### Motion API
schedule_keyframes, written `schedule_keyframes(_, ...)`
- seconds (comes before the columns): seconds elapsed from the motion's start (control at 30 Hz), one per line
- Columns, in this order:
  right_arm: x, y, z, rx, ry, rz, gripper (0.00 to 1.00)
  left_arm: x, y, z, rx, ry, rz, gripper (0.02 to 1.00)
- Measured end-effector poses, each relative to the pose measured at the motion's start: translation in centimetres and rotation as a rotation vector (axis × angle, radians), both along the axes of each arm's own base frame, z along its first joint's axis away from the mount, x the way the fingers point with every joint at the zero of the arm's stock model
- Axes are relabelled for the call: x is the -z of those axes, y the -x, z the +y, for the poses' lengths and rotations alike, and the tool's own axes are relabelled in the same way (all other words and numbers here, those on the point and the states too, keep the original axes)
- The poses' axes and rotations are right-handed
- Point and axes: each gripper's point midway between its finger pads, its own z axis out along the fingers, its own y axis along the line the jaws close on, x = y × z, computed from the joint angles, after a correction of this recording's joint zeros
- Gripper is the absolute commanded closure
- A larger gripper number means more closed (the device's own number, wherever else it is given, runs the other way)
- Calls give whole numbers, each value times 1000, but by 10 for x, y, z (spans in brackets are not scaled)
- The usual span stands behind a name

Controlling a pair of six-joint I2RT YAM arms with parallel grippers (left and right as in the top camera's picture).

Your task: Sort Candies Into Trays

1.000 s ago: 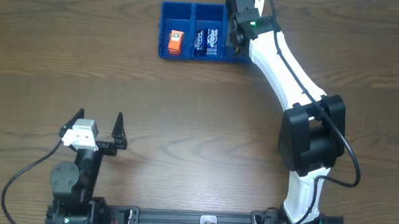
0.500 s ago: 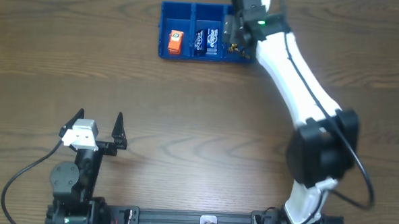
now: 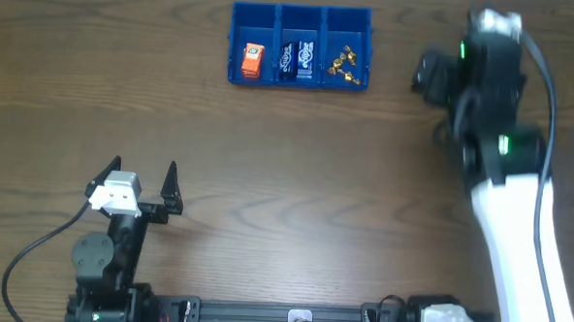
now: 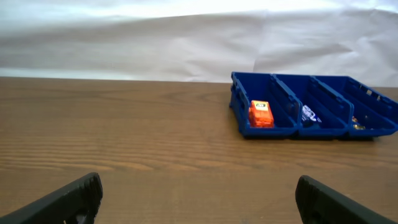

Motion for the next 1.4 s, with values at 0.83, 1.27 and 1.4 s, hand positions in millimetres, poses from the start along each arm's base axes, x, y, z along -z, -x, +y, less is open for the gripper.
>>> schedule_keyframes(0.83, 73, 127, 10, -176, -32, -598, 3, 0, 0, 0, 0, 0, 1, 20)
schedule_keyframes(1.27, 122, 116, 9, -176, -13, -537, 3, 0, 0, 0, 0, 0, 1, 23)
schedule_keyframes(1.4, 124, 116, 10, -180, -7, -530, 3, 0, 0, 0, 0, 0, 1, 20)
